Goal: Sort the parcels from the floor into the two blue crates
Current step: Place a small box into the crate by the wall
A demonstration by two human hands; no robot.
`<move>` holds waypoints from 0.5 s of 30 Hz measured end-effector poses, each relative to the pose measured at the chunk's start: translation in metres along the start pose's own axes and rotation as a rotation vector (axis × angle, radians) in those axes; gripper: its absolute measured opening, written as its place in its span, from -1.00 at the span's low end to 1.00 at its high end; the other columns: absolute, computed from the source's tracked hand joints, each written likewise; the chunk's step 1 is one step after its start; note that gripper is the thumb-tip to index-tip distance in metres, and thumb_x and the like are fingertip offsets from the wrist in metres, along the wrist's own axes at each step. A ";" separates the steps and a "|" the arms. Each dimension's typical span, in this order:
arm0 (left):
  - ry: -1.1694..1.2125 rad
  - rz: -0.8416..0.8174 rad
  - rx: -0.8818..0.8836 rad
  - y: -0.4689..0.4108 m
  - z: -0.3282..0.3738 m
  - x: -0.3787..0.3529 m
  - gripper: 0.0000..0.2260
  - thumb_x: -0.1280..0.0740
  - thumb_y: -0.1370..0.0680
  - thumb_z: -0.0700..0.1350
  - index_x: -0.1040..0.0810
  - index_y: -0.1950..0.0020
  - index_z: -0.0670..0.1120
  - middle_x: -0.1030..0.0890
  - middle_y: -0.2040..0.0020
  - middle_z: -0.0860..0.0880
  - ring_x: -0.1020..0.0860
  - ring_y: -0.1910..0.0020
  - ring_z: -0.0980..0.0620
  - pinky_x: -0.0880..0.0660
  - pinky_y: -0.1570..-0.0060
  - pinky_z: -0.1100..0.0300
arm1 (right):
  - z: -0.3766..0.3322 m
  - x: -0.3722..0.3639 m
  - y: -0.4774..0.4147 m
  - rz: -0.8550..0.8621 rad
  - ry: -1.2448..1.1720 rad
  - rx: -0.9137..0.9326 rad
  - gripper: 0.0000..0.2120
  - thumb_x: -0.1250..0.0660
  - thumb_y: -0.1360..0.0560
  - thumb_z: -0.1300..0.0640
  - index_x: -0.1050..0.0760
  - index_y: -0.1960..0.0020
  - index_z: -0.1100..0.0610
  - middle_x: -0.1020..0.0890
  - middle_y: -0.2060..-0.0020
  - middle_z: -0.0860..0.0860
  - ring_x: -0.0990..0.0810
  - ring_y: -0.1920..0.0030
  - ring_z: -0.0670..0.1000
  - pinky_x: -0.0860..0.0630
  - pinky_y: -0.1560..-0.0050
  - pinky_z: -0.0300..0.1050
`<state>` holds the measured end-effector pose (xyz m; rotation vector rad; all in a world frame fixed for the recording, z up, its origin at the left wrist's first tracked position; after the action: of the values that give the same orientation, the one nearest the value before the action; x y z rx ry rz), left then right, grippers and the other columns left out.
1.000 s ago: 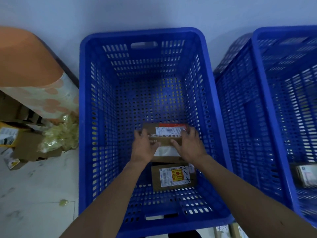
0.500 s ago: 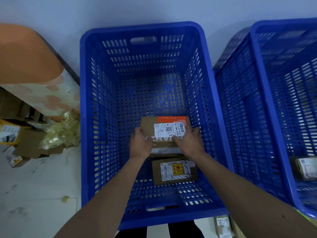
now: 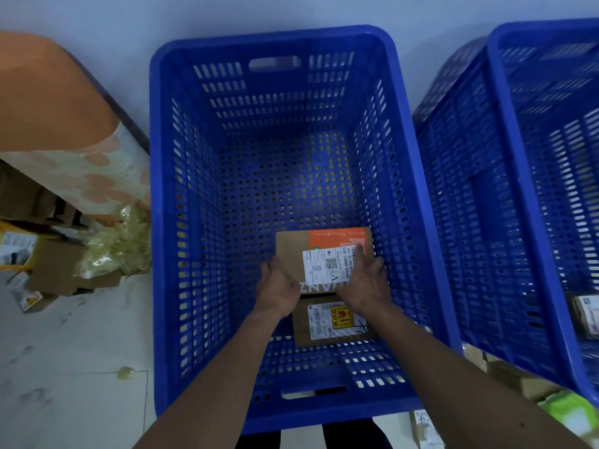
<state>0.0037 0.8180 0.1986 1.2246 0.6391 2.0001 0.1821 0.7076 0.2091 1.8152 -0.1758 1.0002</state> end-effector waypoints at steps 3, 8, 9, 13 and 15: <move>-0.031 -0.031 0.013 -0.004 -0.004 -0.001 -0.47 -0.35 -0.59 -0.07 -0.23 -0.49 -0.13 -0.33 -0.32 -0.12 -0.48 -0.16 -0.12 -0.39 -0.04 0.17 | -0.003 -0.006 0.000 -0.058 0.001 -0.044 0.08 -0.42 -0.46 -0.18 0.34 -0.58 0.04 0.07 -0.50 0.32 -0.16 -0.45 0.33 -0.34 -0.35 0.18; -0.088 -0.242 0.042 0.001 0.001 -0.008 -0.83 -0.33 -0.55 -0.17 -0.44 -0.08 0.04 -0.52 -0.01 0.03 -0.53 -0.09 -0.02 -0.52 -0.13 0.10 | 0.002 -0.006 0.001 -0.102 -0.054 -0.135 -0.03 -0.33 -0.51 -0.13 0.26 -0.58 0.20 -0.02 -0.51 0.31 -0.20 -0.44 0.31 -0.32 -0.40 0.14; -0.134 -0.285 0.027 0.005 0.006 -0.006 -0.84 -0.30 -0.57 -0.18 -0.41 0.03 0.09 -0.51 0.06 0.05 -0.53 -0.04 -0.02 -0.51 -0.09 0.09 | -0.002 -0.006 0.003 -0.128 -0.046 -0.130 -0.05 -0.31 -0.51 -0.15 0.21 -0.57 0.23 -0.06 -0.50 0.31 -0.23 -0.43 0.30 -0.34 -0.39 0.12; -0.265 -0.341 0.036 0.023 0.024 0.016 -0.82 -0.19 -0.64 -0.18 -0.39 0.12 0.05 -0.39 0.21 0.04 -0.36 0.25 0.09 -0.34 0.18 0.18 | -0.024 0.003 0.029 -0.249 -0.007 -0.063 -0.13 -0.25 -0.54 -0.21 0.08 -0.57 0.27 -0.05 -0.52 0.28 -0.20 -0.47 0.27 -0.32 -0.38 0.07; -0.281 -0.327 0.043 0.039 0.035 0.037 -0.77 -0.20 -0.66 -0.12 -0.44 -0.31 -0.05 -0.51 -0.01 -0.01 -0.42 0.14 0.07 -0.35 0.10 0.19 | -0.032 0.025 0.048 -0.266 0.005 -0.017 -0.18 -0.23 -0.55 -0.22 0.00 -0.56 0.25 -0.08 -0.52 0.26 -0.24 -0.46 0.26 -0.34 -0.40 0.08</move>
<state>0.0121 0.8240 0.2619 1.3028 0.6936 1.5210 0.1556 0.7189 0.2646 1.7660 0.0593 0.8119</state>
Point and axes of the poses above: each hand's wrist, its own y-axis away from the middle knuckle, its own x-axis out of the back of the hand, z = x × y, the point moved 10 cm from there along -y, towards the middle knuckle
